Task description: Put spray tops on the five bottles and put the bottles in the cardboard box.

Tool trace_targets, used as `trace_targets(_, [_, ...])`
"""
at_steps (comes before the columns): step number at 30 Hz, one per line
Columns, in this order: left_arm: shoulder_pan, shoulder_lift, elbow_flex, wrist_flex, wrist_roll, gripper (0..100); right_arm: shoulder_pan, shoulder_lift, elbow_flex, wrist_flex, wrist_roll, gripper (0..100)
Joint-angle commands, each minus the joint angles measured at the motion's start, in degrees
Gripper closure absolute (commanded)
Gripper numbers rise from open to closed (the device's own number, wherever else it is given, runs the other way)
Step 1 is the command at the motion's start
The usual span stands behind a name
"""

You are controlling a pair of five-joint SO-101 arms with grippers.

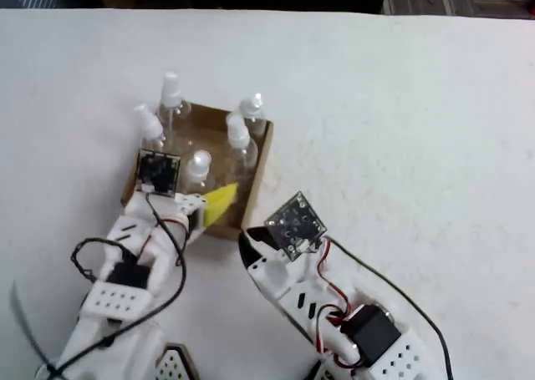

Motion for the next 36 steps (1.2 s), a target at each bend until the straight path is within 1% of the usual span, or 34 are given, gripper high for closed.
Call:
trace_targets(1, [-0.04,-12.00,-2.90,10.99,-0.70,62,0.66,-0.31,-0.53,-1.36,0.79,98.2])
trace_targets(7, [-0.04,-32.22,-3.25,30.68,-4.13,62,0.66,0.04,-0.53,-1.27,0.79,98.2])
trace_targets(11, [-0.13,-44.97,-3.43,43.08,-4.31,62,0.75,0.04,-0.53,-1.19,0.70,98.2])
trace_targets(13, [-0.66,-45.23,-5.27,46.51,-4.40,62,1.36,-0.40,0.26,-1.19,0.88,98.2])
trace_targets(17, [-0.75,-43.12,-8.79,51.43,-3.87,62,5.85,-0.40,0.97,-0.92,0.97,98.2])
trace_targets(19, [-0.75,-43.12,-10.73,54.95,-3.87,66,9.10,-0.40,0.97,0.57,1.05,98.2])
trace_targets(20, [-0.75,-43.12,-11.69,56.88,-3.87,70,10.86,-0.40,0.97,1.10,1.05,98.2])
trace_targets(23, [-0.75,-43.12,-15.03,62.59,-4.13,88,16.40,-0.40,1.05,2.86,1.05,98.2])
trace_targets(25, [-0.75,-43.12,-16.00,64.53,-4.40,99,19.74,-0.40,2.46,3.47,1.05,98.2])
trace_targets(28, [-1.71,-43.12,-15.12,66.90,-4.40,93,25.10,-0.40,6.68,3.47,1.05,98.2])
trace_targets(31, [-4.79,-43.12,-11.96,66.81,-4.57,94,30.46,-0.40,11.52,3.12,1.05,98.1])
trace_targets(33, [-6.11,-43.12,-9.14,65.05,-4.75,96,32.75,-0.48,13.80,3.12,1.05,98.1])
trace_targets(36, [-8.48,-43.12,-3.08,60.31,-9.32,97,33.45,-0.48,16.88,3.38,1.05,98.1])
